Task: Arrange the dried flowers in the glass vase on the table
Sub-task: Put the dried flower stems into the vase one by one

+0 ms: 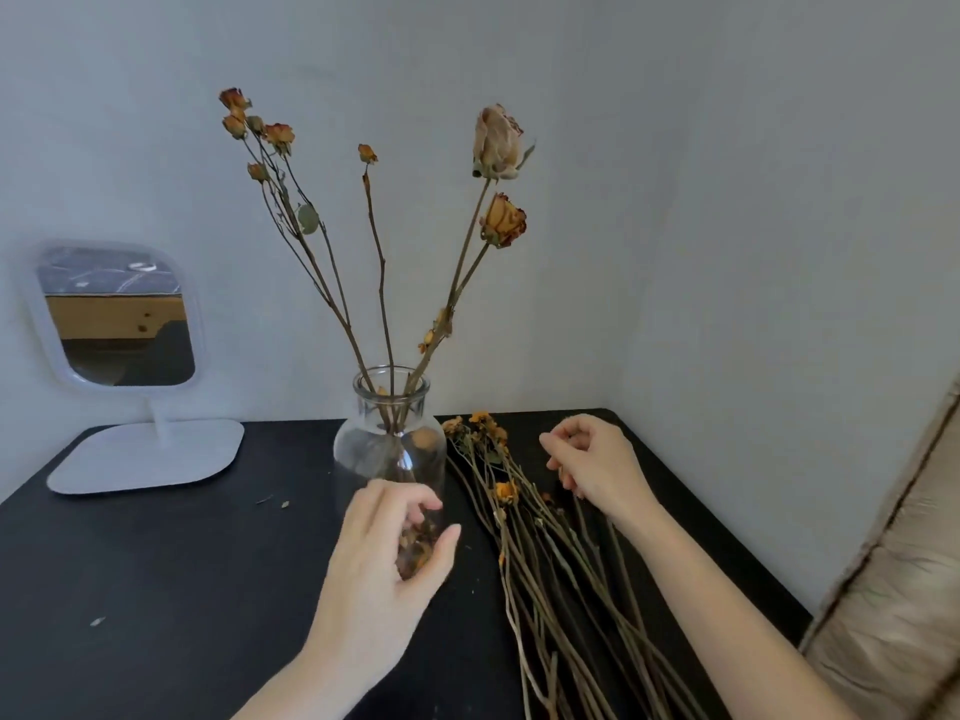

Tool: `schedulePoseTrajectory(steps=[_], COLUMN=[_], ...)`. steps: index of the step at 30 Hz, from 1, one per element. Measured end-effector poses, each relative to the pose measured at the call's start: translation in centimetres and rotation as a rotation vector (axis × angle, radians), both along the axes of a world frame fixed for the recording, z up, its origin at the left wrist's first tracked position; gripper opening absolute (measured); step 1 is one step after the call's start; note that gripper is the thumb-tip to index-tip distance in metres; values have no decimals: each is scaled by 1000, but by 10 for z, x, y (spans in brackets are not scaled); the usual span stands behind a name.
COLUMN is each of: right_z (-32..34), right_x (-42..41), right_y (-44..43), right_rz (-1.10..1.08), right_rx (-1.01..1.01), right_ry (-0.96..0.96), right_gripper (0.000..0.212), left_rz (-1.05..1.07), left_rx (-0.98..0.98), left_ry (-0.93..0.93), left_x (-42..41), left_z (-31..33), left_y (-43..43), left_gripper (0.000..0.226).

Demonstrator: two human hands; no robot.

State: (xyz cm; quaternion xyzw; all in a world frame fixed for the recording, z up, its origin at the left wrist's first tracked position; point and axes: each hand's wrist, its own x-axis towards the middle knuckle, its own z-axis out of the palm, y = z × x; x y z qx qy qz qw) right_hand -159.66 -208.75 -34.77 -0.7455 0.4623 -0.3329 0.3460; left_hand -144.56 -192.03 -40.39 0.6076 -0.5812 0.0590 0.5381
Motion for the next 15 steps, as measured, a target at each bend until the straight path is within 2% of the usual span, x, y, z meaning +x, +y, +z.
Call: schedulePoseTrajectory(steps=[2, 5, 11, 15], right_z=[-12, -27, -48, -56], right_x=[-15, -31, -41, -31], right_y=[-7, -12, -15, -18], right_rz=[-26, -22, 104, 125], right_rx=[66, 107, 102, 78], right_ry=[84, 200, 435, 517], right_gripper=[10, 7, 7, 15], left_rz=[-75, -23, 110, 235], left_rx=[210, 472, 596, 694], left_ry=[-59, -51, 90, 55], left_x=[-13, -27, -41, -49], left_z=[-11, -22, -32, -36], left_y=[-9, -33, -83, -105], left_gripper=[8, 17, 22, 29])
